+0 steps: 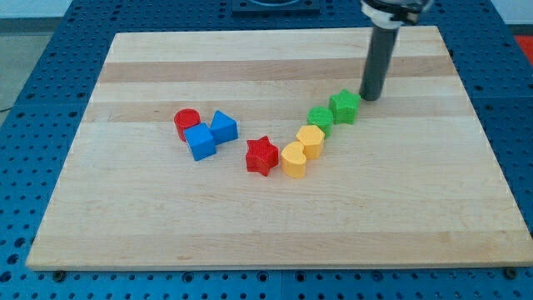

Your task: Push the green star and green circle to the blue triangle

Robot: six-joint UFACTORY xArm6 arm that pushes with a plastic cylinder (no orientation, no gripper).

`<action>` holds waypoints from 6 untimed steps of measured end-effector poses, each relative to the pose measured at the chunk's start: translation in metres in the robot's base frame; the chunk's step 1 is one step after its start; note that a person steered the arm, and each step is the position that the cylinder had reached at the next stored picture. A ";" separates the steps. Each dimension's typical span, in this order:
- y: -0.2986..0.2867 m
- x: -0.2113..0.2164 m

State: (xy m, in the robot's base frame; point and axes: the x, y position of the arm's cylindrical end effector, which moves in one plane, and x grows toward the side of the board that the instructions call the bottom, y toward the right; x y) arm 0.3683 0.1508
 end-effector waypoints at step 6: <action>-0.064 0.051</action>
